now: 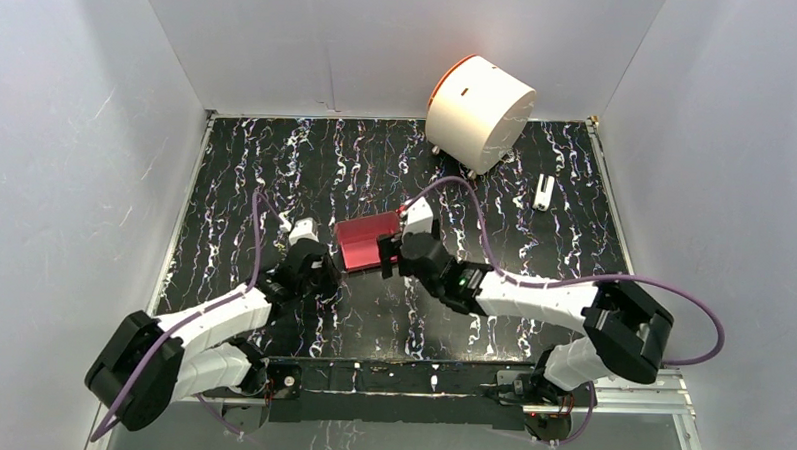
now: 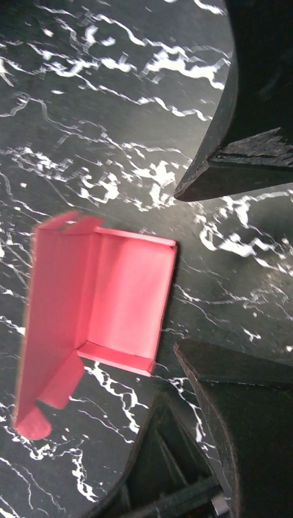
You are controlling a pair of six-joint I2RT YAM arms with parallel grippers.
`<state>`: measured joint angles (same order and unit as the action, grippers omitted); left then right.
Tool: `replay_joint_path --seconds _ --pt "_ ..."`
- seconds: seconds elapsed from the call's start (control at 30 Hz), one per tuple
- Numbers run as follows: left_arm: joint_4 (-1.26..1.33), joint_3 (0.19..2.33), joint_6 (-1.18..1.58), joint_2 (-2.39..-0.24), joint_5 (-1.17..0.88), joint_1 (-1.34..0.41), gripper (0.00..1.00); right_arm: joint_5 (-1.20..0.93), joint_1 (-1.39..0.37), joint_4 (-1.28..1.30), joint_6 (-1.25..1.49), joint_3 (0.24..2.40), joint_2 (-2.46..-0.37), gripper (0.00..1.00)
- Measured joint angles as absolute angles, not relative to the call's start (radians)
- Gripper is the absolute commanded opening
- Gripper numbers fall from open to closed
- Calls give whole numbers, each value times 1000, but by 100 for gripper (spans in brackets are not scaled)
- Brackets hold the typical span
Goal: Fold the paper box
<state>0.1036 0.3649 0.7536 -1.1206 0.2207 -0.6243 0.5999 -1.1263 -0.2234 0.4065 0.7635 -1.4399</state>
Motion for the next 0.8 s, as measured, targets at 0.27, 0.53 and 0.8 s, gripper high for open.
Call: replay_joint_path --seconds 0.27,0.53,0.8 --pt "-57 559 683 -1057 255 -608 50 218 -856 -168 145 865 -1428 91" --pt "-186 743 608 -1153 196 -501 48 -122 -690 -18 -107 1111 -1580 84" --pt "-315 916 498 -1303 107 -454 40 -262 -681 134 -262 1256 -1742 68"
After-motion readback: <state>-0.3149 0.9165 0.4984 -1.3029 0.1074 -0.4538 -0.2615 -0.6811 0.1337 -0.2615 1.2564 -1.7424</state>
